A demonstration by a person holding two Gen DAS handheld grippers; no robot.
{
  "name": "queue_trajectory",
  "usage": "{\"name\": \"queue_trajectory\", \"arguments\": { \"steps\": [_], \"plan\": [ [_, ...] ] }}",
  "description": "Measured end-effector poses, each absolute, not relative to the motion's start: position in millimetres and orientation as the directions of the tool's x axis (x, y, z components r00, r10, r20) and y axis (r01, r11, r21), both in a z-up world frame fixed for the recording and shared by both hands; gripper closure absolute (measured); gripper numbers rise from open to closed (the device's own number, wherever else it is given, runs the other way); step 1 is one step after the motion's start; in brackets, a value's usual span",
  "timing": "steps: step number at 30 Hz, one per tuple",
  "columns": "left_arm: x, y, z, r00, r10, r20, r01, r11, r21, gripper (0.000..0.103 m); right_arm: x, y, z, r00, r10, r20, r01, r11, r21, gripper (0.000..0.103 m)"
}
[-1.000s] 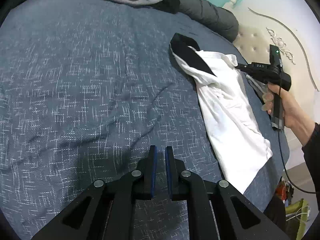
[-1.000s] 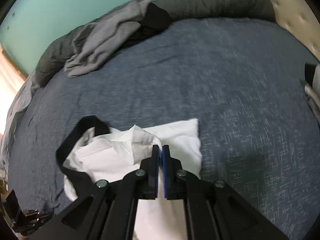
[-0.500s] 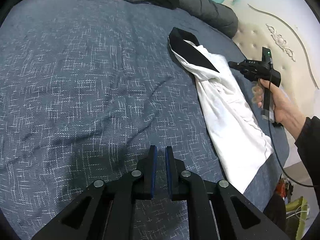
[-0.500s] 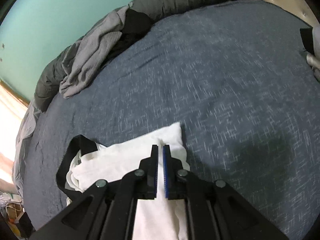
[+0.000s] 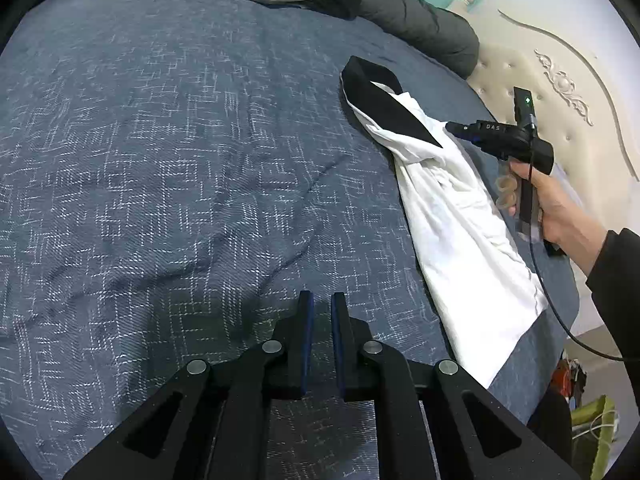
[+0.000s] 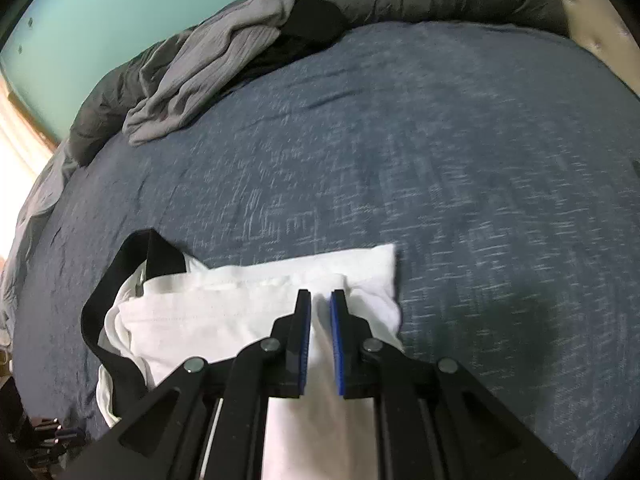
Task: Fold clothes
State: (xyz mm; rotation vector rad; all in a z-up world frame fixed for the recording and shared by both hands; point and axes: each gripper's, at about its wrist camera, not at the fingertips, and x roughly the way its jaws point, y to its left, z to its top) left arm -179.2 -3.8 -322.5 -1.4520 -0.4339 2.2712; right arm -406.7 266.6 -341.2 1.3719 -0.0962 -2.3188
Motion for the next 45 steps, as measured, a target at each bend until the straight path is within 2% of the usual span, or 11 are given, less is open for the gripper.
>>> {"name": "queue_trajectory", "arguments": {
  "steps": [2,4,11,22,26,28,33,34,37,42,45],
  "plan": [
    [-179,-4,-323,-0.374,0.495,-0.784,-0.168,-0.868,-0.468,0.093,-405,265,-339,-0.414,-0.414,-0.811,0.356,-0.893,0.274,0.100],
    [-179,-4,-324,-0.372,0.497,-0.784,-0.164,-0.866,-0.471,0.093,-402,267,-333,-0.451,-0.402,-0.797,0.357,-0.899,0.252,0.101],
    [-178,-4,-322,-0.373,0.496,-0.784,-0.166,-0.867,-0.469,0.093,-405,280,-320,-0.517,-0.347,-0.782,0.310,-0.928,0.206,0.101],
    [-181,-12,-329,-0.366,0.491,-0.791,-0.154,-0.870,-0.469,0.093,-427,284,-348,-0.465,-0.269,-0.843,0.245,-0.954,0.170,0.101],
    [-182,-14,-329,-0.366,0.489,-0.792,-0.153,-0.871,-0.467,0.093,-415,284,-334,-0.479,-0.232,-0.847,0.248,-0.961,0.123,0.092],
    [-181,-12,-328,-0.368,0.487,-0.792,-0.155,-0.872,-0.464,0.093,-407,283,-325,-0.487,-0.222,-0.845,0.261,-0.960,0.101,0.091],
    [-181,-7,-322,-0.376,0.486,-0.789,-0.165,-0.873,-0.459,0.093,-358,255,-292,-0.447,-0.355,-0.821,0.464,-0.877,0.127,0.089],
    [-180,-6,-321,-0.378,0.486,-0.788,-0.168,-0.873,-0.458,0.093,-348,248,-287,-0.427,-0.386,-0.818,0.501,-0.854,0.141,0.086],
    [-179,-6,-319,-0.383,0.487,-0.785,-0.171,-0.872,-0.458,0.092,-315,219,-283,-0.350,-0.440,-0.827,0.617,-0.773,0.149,0.062],
    [-179,-8,-322,-0.380,0.477,-0.793,-0.166,-0.878,-0.449,0.091,-282,183,-294,-0.262,-0.453,-0.852,0.721,-0.678,0.140,0.062],
    [-178,-10,-322,-0.380,0.478,-0.792,-0.164,-0.877,-0.451,0.090,-279,164,-309,-0.245,-0.398,-0.884,0.753,-0.652,0.085,0.063]
  ]
}}
